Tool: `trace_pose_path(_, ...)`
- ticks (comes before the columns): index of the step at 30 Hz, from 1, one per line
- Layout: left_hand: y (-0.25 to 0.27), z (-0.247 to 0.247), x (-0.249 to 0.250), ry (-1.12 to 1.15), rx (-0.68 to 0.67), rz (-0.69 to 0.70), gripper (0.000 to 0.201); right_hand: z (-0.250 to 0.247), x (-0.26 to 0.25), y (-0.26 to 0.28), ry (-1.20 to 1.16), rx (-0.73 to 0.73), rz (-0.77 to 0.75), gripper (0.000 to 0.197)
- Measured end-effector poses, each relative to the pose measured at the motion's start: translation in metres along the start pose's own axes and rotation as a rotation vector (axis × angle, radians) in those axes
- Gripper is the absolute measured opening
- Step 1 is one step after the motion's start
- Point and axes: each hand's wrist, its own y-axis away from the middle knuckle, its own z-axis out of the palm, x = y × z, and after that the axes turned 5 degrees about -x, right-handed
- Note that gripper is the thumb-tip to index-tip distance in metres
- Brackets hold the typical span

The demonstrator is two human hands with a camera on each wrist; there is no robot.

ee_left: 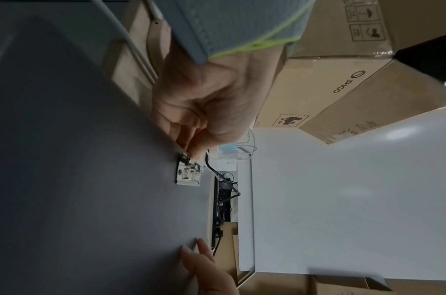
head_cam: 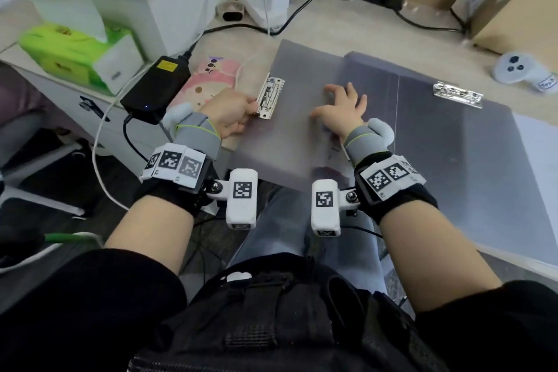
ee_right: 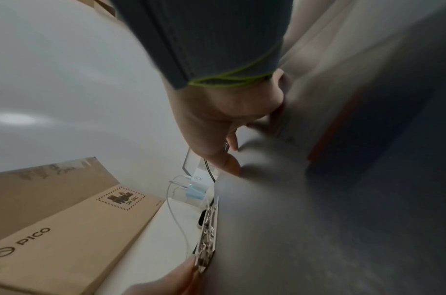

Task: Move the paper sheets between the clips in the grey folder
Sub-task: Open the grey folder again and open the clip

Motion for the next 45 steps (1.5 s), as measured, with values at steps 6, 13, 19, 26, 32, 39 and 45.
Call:
trace_pose_path(6,-0.008,0.002,-0.004,-0.045,0.026,0.007,0.024,-0.003,0.005,-0.008,0.062,-0.063,0.015,0.067)
trace_pose_path(13,-0.010,0.004,0.000,-0.055,0.026,-0.003,0.013,-0.003,0.005,-0.009,0.097,-0.088,0.030,0.068)
trace_pose_path(19,-0.002,0.002,0.011,-0.044,0.043,0.032,0.031,-0.005,0.005,-0.007,0.100,-0.102,0.032,0.066)
trace_pose_path(26,-0.017,0.009,0.020,-0.248,0.240,0.323,0.038,-0.009,0.004,-0.002,0.119,-0.106,0.031,0.066)
trace_pose_path(32,-0.033,0.020,0.022,-0.476,0.189,0.336,0.023,-0.011,0.005,-0.001,0.105,-0.117,0.022,0.067)
trace_pose_path(39,-0.033,0.027,0.032,-0.532,0.297,0.368,0.019,-0.023,0.013,-0.011,-0.079,-0.152,-0.016,0.060)
trace_pose_path(45,-0.034,0.063,0.055,-0.797,0.432,0.380,0.024,-0.058,0.027,-0.013,-0.388,-0.142,-0.040,0.048)
